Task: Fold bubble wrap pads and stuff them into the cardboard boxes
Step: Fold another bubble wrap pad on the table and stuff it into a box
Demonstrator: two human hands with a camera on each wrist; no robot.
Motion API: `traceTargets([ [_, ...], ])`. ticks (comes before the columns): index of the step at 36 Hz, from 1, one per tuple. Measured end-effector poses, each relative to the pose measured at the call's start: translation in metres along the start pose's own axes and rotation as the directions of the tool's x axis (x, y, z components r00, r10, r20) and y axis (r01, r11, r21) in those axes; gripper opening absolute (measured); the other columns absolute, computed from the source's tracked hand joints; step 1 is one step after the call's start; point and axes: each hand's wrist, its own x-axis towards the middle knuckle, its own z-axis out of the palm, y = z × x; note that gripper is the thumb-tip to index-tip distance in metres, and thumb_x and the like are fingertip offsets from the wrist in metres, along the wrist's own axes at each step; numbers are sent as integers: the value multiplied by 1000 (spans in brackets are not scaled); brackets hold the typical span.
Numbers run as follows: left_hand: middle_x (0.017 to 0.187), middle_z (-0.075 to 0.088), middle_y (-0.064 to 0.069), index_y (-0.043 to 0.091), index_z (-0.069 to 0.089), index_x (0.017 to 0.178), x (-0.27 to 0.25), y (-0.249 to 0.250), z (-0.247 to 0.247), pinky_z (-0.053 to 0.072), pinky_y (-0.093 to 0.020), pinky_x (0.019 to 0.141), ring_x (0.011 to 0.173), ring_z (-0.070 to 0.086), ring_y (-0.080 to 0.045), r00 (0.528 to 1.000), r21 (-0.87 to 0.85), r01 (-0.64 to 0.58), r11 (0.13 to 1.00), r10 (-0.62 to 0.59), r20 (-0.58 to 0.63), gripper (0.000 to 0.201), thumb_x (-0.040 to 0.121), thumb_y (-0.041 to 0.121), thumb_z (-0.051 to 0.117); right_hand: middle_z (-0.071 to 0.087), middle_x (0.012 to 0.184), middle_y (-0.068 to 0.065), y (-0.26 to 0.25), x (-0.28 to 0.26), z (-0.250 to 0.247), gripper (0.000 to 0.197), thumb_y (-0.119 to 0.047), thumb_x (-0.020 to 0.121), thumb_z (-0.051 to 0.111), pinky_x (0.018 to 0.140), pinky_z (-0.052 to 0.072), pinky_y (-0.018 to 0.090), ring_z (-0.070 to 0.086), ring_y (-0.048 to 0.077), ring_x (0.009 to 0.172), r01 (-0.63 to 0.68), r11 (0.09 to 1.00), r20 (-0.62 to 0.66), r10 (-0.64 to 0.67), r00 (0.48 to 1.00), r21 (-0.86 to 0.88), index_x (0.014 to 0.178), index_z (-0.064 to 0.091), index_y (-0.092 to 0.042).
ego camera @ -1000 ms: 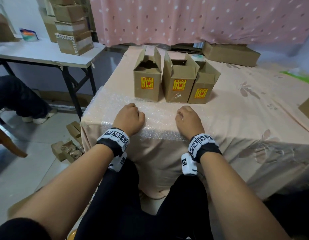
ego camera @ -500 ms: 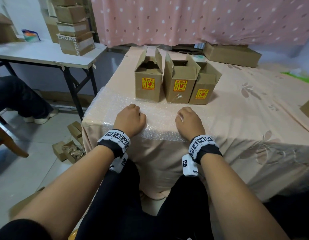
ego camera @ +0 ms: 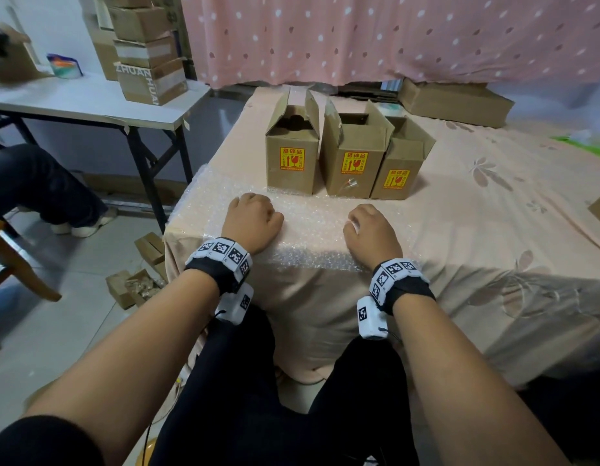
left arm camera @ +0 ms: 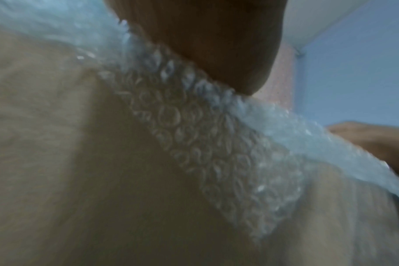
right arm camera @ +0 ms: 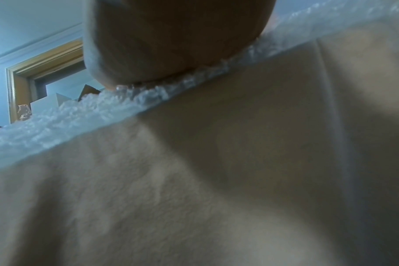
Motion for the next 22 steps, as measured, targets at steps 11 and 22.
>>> traceTargets([
  [11, 152, 49, 0, 25, 48, 146, 8, -46, -23, 28, -46, 118, 139, 45, -22, 947, 17, -162, 987, 151, 284, 47, 105, 42, 33, 42, 155, 6, -1, 5, -7, 52, -27, 100, 41, 119, 27, 36, 35, 24, 143, -26, 995, 163, 42, 986, -99, 151, 42, -16],
  [22, 165, 26, -1, 17, 34, 155, 1, -39, -24, 10, -53, 124, 152, 22, -17, 976, 183, -4, 983, -35, 214, 67, 101, 55, 33, 39, 158, 7, 1, 11, -3, 53, -36, 104, 35, 121, 24, 37, 33, 23, 145, -51, 988, 199, 80, 977, -146, 149, 42, -10],
])
